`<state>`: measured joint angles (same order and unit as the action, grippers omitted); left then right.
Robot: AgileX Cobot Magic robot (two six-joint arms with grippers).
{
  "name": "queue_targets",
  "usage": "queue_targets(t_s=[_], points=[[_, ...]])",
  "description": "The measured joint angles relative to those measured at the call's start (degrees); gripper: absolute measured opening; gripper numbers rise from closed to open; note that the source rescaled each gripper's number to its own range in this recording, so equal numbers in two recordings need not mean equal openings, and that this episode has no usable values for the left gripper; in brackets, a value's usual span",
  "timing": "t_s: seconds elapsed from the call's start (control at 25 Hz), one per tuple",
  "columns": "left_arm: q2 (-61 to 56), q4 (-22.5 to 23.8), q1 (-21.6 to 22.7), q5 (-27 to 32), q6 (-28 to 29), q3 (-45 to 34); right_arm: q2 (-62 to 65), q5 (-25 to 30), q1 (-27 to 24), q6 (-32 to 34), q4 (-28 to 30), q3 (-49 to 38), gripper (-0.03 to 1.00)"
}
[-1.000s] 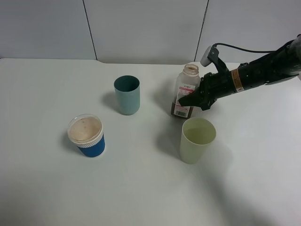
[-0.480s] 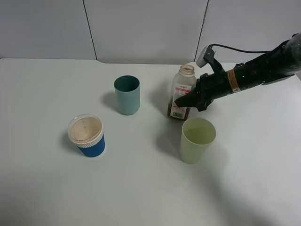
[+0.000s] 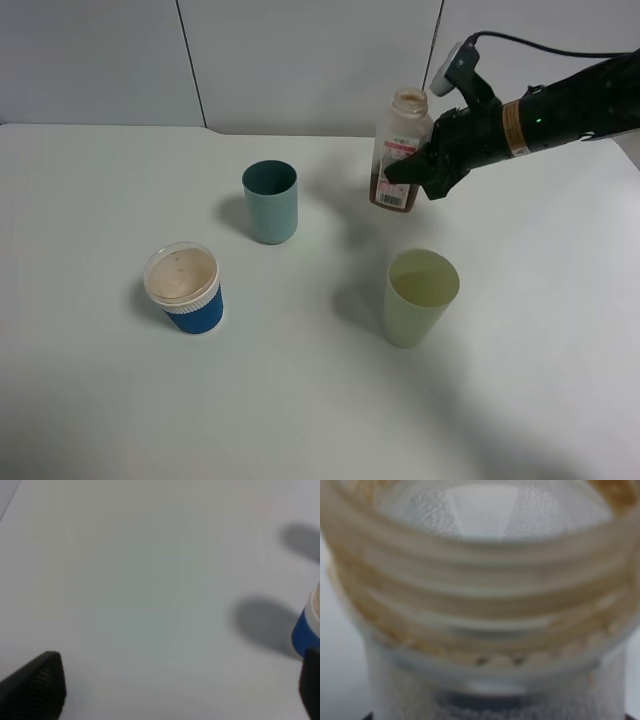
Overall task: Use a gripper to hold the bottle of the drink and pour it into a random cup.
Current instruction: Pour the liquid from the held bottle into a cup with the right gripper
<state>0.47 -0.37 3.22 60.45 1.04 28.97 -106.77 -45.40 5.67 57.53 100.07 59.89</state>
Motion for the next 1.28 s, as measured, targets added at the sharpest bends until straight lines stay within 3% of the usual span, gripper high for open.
queue_targets(t_s=[0.52,0.76,1.28], points=[[0.0,0.0,0.0,0.0,0.0,0.0,8.46,0.6,0.0,-19.95,0.02,-0.05,0.01],[0.0,0.0,0.0,0.0,0.0,0.0,8.53,3.27,0.0,-24.29,0.02,-0.05,0.01],[0.0,0.0,0.0,0.0,0.0,0.0,8.53,3.06,0.0,-16.33,0.02,-0.05,0.01]])
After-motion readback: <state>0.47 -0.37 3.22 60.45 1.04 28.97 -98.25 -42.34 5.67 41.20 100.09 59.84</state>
